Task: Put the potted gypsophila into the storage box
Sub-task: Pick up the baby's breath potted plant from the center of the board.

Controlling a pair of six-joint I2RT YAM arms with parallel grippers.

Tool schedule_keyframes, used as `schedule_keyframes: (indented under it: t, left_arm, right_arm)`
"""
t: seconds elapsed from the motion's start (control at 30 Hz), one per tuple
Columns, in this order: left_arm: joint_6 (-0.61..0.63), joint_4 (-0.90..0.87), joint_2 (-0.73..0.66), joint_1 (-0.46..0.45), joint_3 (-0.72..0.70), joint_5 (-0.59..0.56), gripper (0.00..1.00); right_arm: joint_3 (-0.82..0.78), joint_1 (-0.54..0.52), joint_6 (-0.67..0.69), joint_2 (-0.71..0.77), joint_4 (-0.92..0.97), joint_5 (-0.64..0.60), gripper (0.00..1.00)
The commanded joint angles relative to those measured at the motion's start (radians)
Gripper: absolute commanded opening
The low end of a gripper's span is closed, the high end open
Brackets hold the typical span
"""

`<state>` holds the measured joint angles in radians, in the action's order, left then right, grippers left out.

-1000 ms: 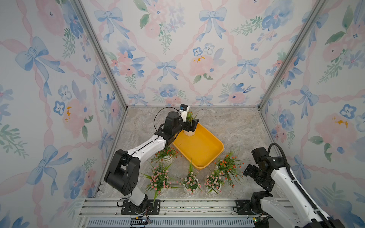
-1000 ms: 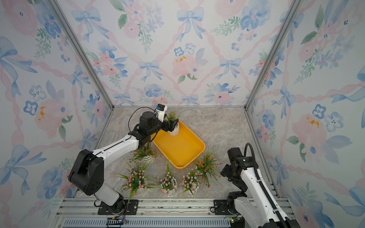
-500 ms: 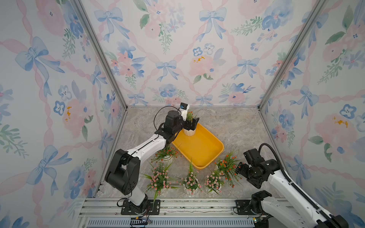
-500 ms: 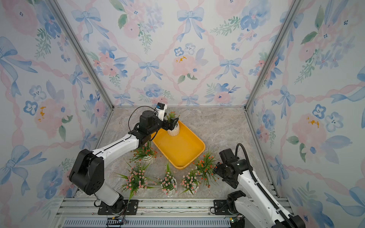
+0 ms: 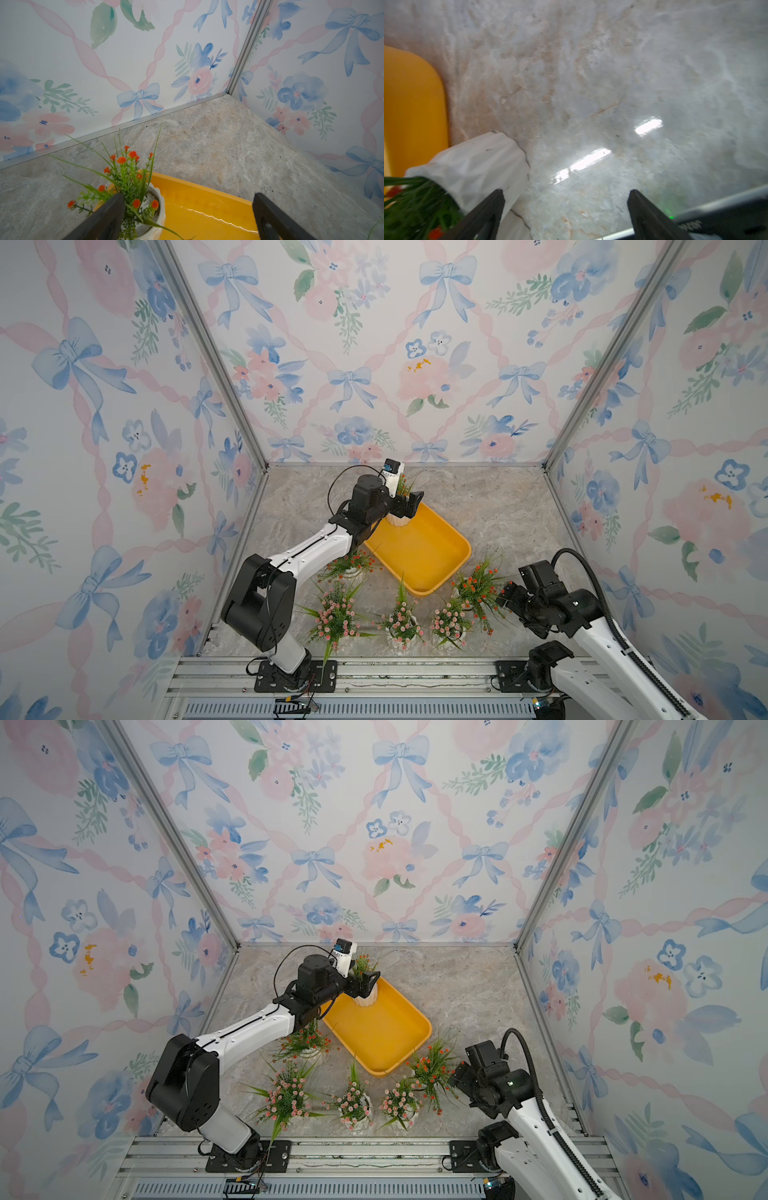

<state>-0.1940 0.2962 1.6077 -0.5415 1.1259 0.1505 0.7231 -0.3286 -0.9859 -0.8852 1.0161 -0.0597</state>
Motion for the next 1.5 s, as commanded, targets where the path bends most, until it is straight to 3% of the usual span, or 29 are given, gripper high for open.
schedule_keyframes:
  t: [0.0, 0.23, 0.63, 0.97, 1.23, 1.47]
  left_arm:
    - [0.008, -0.009, -0.017, -0.009, 0.006, 0.015, 0.98]
    - [0.016, -0.013, -0.05, -0.015, -0.023, 0.005, 0.98]
    - [0.018, -0.013, -0.031, -0.02, -0.002, -0.002, 0.98]
    - [0.016, -0.017, -0.006, -0.03, 0.021, -0.005, 0.98]
    - [0.015, -0.029, 0.004, -0.043, 0.026, -0.006, 0.98]
    - [0.022, -0.034, -0.002, -0.045, 0.017, -0.02, 0.98]
  right_arm:
    - [0.031, 0.055, 0.007, -0.026, 0.135, -0.047, 0.95]
    - [-0.044, 0.154, 0.081, -0.039, 0.118, 0.076, 0.96]
    - [0.025, 0.122, 0.289, -0.137, 0.049, 0.25, 0.96]
    - [-0.031, 0.104, 0.24, -0.112, -0.127, 0.353, 0.96]
    - [-0.036, 0.064, 0.212, -0.145, -0.156, 0.321, 0.94]
    - [-0.031, 0.06, 0.193, -0.084, -0.17, 0.325, 0.94]
